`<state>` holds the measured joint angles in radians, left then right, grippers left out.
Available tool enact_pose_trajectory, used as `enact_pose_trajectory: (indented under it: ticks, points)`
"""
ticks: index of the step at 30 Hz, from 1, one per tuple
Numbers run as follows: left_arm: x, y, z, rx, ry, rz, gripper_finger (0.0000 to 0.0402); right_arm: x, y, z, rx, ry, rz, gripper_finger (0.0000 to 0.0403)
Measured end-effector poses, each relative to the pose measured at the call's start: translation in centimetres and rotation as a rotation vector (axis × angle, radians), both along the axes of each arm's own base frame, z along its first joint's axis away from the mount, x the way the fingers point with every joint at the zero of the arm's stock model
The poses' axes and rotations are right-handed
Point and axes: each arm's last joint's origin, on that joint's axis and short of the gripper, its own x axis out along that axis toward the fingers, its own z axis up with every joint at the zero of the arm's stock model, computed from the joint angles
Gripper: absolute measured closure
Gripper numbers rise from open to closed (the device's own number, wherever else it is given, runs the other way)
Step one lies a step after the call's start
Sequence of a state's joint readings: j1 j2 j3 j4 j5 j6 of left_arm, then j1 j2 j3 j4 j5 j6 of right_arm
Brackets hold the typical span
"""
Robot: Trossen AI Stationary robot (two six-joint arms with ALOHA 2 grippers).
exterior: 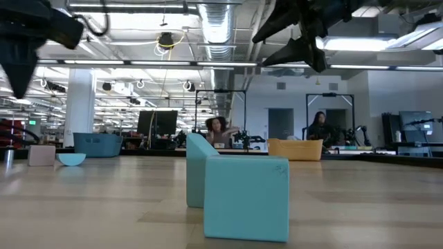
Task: Sort & place blocks by color
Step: Put the brown block into the orange bin
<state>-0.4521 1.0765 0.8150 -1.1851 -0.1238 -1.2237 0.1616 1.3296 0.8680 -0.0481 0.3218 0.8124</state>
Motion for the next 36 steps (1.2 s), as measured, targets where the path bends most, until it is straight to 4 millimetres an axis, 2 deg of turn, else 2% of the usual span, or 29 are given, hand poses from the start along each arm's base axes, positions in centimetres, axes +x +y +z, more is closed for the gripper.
enact_pose_trajectory:
  ticks: [4,8,17,26,36]
  points:
    - [1.7,1.2,-0.3,0.062,-0.018,-0.328,0.0173,0.0,-0.1,0.0,-0.013,0.004,-0.011,0.0154]
    - [2.9,2.3,-1.3,0.132,0.066,-0.616,0.0173,0.0,-0.4,0.0,-0.036,0.008,-0.012,0.0154]
    - [4.2,3.4,-3.8,0.118,0.304,-1.052,0.0173,0.1,-1.0,0.0,-0.055,0.014,-0.025,0.0154]
    - [5.8,4.4,-6.3,0.082,0.423,-1.179,0.0173,0.1,-1.0,0.0,-0.099,0.027,-0.001,0.0154]
    - [5.7,5.5,-6.6,0.011,0.447,-1.175,0.0173,-0.4,-0.2,-0.6,-0.088,0.095,0.023,0.0154]
